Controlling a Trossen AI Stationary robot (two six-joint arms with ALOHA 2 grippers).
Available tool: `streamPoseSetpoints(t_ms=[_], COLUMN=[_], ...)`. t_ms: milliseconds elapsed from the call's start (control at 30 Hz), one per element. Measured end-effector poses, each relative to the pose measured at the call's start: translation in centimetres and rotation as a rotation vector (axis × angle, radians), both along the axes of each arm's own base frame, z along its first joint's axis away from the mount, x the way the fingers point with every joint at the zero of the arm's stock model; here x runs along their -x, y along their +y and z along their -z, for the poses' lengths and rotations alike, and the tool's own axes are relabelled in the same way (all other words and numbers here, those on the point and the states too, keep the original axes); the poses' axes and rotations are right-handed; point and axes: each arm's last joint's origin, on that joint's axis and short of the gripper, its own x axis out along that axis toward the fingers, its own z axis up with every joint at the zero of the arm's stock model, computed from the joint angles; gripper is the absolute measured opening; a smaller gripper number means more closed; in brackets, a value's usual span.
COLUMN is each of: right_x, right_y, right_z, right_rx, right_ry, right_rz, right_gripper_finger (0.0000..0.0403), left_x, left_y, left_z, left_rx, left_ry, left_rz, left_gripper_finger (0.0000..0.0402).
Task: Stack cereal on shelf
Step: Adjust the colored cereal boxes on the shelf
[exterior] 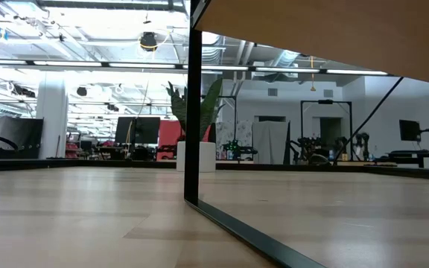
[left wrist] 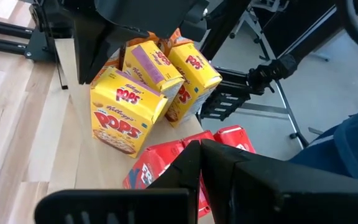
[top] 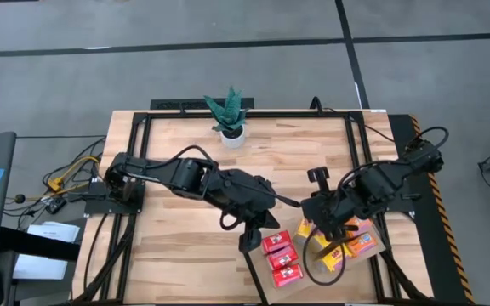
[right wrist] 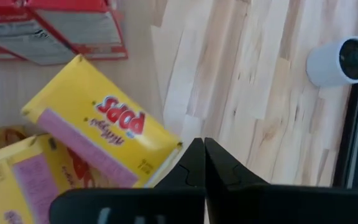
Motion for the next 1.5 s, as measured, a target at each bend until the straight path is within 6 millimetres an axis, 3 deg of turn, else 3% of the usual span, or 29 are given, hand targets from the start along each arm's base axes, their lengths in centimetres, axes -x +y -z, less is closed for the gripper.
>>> streamPoseSetpoints(t_ms=[700, 967, 1167, 1500], right_x=[1.5, 2.5, 1.5, -1.0], right_y=[1.7, 2.7, 4.2, 6.5], right_z=[0.1, -2.4, -2.7, -0.3], right_rx=[-0.056, -0.098, -0.156, -0.121], right_ry=[0.032, -0.103, -0.191, -0.136], right_rz=[0.048, 0.032, -0.03, -0.111], right_gripper_finger=[0.0009, 0.0011, 0.0008, 0.001], left_x=[0.1, 0.1, 0.1, 0.1], left_y=[-0.3, -0.3, -0.3, -0.3], left_z=[0.0, 0.0, 0.0, 0.1], left_rx=[-0.006, -0.007, -0.007, -0.008], left_ry=[-0.001, -0.001, 0.0, 0.007], left_rz=[-0.004, -0.003, -0.003, -0.002], left_gripper_finger=[0.0, 0.0, 0.0, 0.0])
